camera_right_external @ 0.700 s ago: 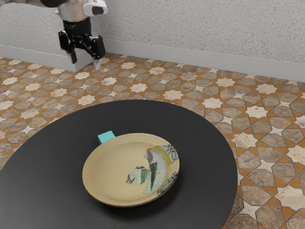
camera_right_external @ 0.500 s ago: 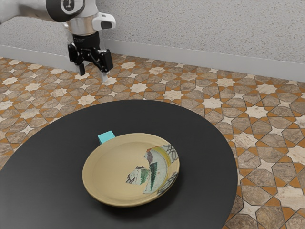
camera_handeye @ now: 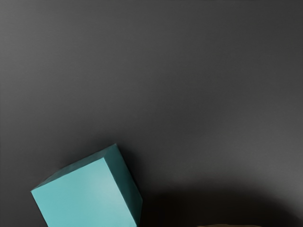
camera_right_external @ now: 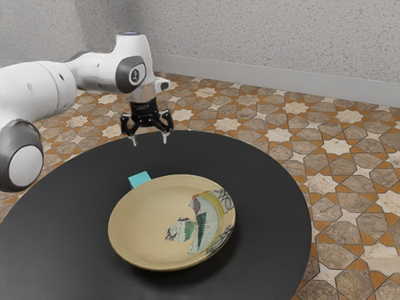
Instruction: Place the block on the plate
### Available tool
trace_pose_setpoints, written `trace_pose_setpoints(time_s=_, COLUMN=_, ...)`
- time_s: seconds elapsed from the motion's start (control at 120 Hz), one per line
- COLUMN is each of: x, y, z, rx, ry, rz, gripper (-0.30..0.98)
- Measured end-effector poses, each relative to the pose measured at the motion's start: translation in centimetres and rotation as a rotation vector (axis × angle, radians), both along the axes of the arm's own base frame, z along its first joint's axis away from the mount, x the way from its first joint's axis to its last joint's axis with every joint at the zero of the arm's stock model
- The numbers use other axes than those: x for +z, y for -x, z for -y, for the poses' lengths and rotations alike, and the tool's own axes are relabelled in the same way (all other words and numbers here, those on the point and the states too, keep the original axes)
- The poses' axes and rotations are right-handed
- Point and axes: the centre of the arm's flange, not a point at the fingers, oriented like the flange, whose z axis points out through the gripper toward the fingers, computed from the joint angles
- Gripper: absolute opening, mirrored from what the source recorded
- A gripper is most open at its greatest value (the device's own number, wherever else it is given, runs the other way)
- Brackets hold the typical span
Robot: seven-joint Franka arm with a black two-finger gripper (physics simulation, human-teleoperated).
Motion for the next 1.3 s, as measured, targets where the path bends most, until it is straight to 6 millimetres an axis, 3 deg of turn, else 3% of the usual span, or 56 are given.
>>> trace_pose_setpoints(time_s=0.108, x=-3.3, y=0.4, z=0.0, rx=0.113, ry=-0.006, rz=-0.003, gripper=0.69)
trace_pose_setpoints(time_s=0.183, x=-5.2, y=2.1, z=-0.3, rx=0.194, ry=-0.007, rz=-0.017, gripper=0.69)
trace_pose_setpoints(time_s=0.358, x=-5.9, y=5.4, z=-0.7, rx=0.357, ry=-0.007, rz=0.016, gripper=0.69)
trace_pose_setpoints(time_s=0.508, x=-6.6, y=5.6, z=-1.2, rx=0.470, ry=-0.029, rz=0.046, gripper=0.69)
trace_pose_setpoints(time_s=0.675, x=-9.1, y=5.3, z=-2.2, rx=0.546, ry=-0.073, rz=0.060, gripper=0.69)
trace_pose_setpoints(time_s=1.0, x=-9.1, y=5.1, z=-2.1, rx=0.640, ry=-0.079, rz=0.073, gripper=0.69)
trace_pose_setpoints(time_s=1.117, x=-9.7, y=5.2, z=-3.3, rx=0.656, ry=-0.075, rz=0.068, gripper=0.69)
trace_pose_setpoints(time_s=1.3, x=-10.8, y=4.9, z=-3.6, rx=0.628, ry=-0.082, rz=0.073, gripper=0.69)
